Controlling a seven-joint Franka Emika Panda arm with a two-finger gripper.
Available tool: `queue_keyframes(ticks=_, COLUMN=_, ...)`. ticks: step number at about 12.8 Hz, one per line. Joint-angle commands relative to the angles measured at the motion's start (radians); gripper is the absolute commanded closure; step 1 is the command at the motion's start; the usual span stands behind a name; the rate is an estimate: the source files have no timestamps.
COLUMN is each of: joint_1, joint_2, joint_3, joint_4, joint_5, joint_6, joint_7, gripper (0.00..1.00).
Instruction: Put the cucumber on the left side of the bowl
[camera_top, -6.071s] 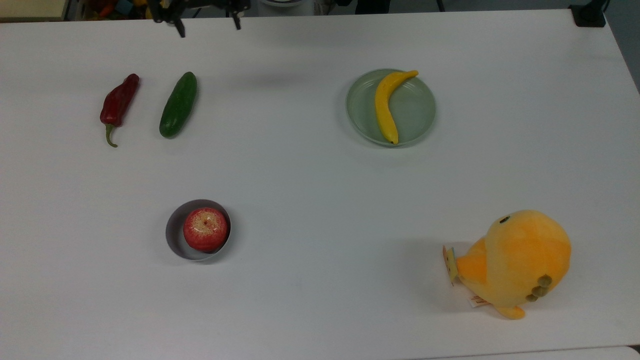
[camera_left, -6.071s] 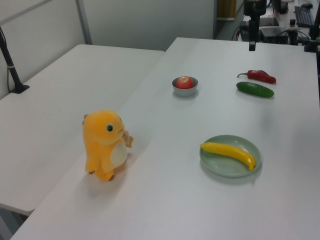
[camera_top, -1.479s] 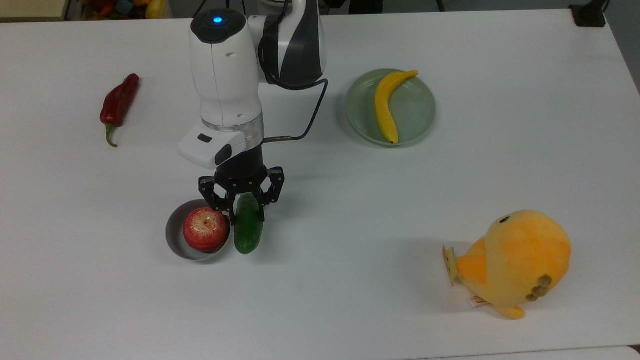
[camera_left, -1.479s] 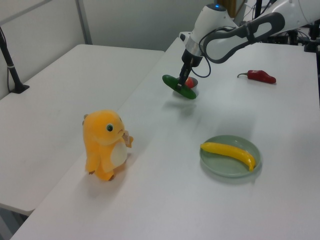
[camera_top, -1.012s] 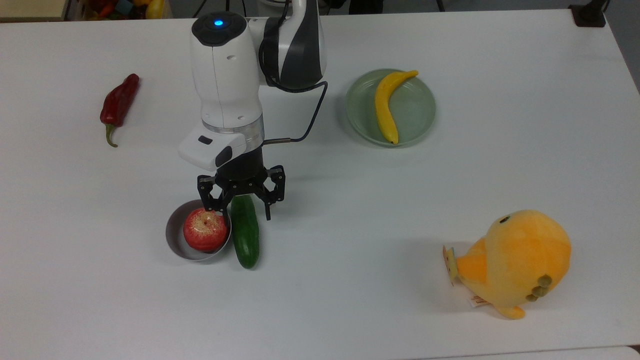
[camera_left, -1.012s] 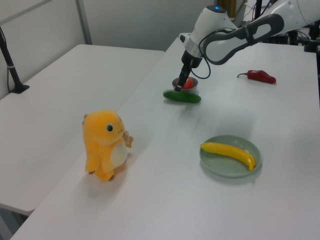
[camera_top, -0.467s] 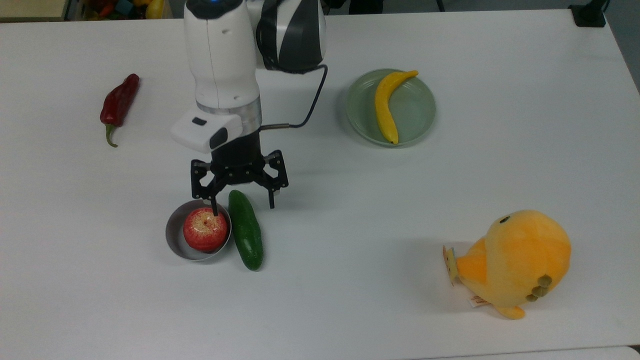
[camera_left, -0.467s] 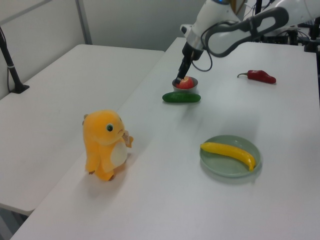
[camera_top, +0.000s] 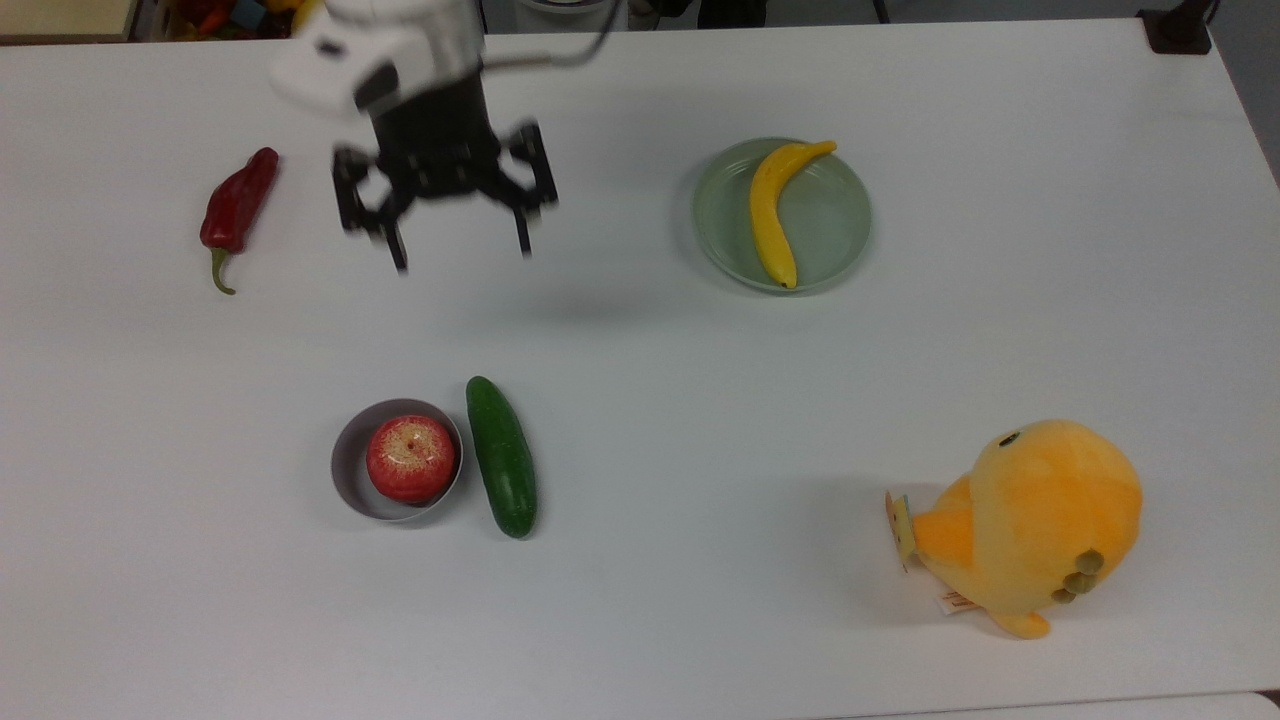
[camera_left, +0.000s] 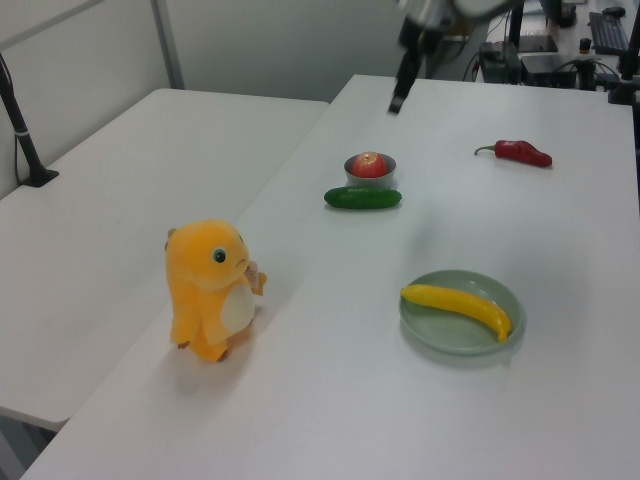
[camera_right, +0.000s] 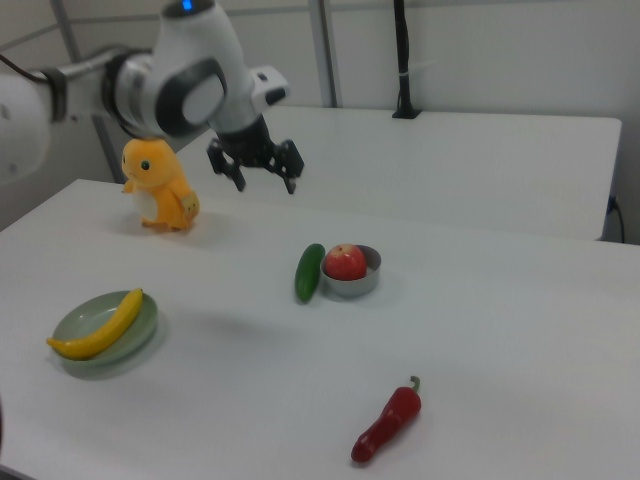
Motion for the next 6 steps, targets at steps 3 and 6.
queue_keyframes(ticks=3, joint_1=-0.030, joint_2=-0.231, joint_3=-0.005, joint_4=-0.060, joint_5=0.006, joint_6=-0.312, joint_7=0.065, gripper=0.00)
queue_keyframes(ticks=6, joint_1=-0.031, joint_2=-0.285, joint_3=-0.005, joint_4=-0.051, joint_5=0.007, joint_6=-0.436, joint_7=0.192, gripper=0.00)
